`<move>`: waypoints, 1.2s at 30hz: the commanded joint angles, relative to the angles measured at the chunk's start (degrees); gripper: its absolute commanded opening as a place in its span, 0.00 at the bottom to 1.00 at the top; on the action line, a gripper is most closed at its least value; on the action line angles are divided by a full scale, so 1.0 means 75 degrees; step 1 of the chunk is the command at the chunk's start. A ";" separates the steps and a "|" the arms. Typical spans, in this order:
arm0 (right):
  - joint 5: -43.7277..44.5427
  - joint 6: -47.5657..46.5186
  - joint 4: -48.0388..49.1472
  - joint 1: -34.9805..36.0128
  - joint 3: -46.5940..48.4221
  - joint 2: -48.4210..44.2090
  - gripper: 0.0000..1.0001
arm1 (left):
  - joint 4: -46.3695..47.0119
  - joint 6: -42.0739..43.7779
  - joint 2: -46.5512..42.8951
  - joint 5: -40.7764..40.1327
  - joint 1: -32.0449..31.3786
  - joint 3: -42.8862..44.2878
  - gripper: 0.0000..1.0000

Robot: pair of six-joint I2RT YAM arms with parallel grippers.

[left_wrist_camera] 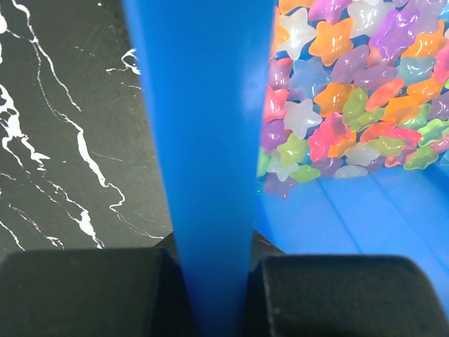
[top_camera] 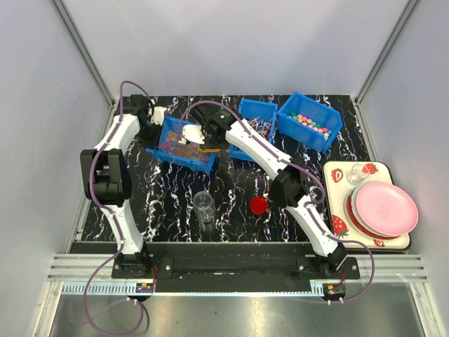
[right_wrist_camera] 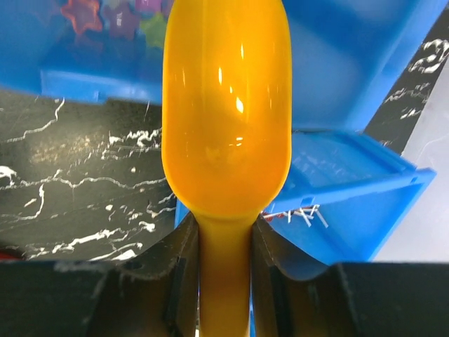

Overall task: Pack the candies
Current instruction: Scoop the fake candies from the storage box.

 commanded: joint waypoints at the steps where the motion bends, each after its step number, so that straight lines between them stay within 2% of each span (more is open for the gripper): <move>1: 0.0338 -0.0457 0.0088 0.0245 0.0489 0.0203 0.00 | 0.0640 -0.0017 -0.0821 0.0298 -0.0086 0.0000 0.00; 11: 0.0490 -0.0656 0.0533 0.0620 0.0513 0.0484 0.00 | 0.0745 -0.0322 -0.1115 -0.0217 -0.0472 0.0012 0.00; 16: 0.0361 -0.0481 0.1294 0.0725 0.0607 0.0672 0.00 | 0.0745 -0.0357 -0.1173 -0.0347 -0.0648 -0.0047 0.00; 24: -0.0095 0.0256 0.2712 0.0655 0.0385 0.0965 0.00 | 0.0687 -0.0486 -0.1314 0.0110 -0.0683 -0.0293 0.00; 31: -0.1056 0.1042 0.4433 0.0433 -0.0587 0.0673 0.00 | 0.0558 -0.0486 -0.1279 0.1035 -0.0602 -0.0410 0.00; 36: -0.1478 0.1488 0.4788 0.0350 -0.0917 0.0473 0.00 | 0.0441 -0.0638 -0.1139 0.1329 -0.0344 -0.0270 0.00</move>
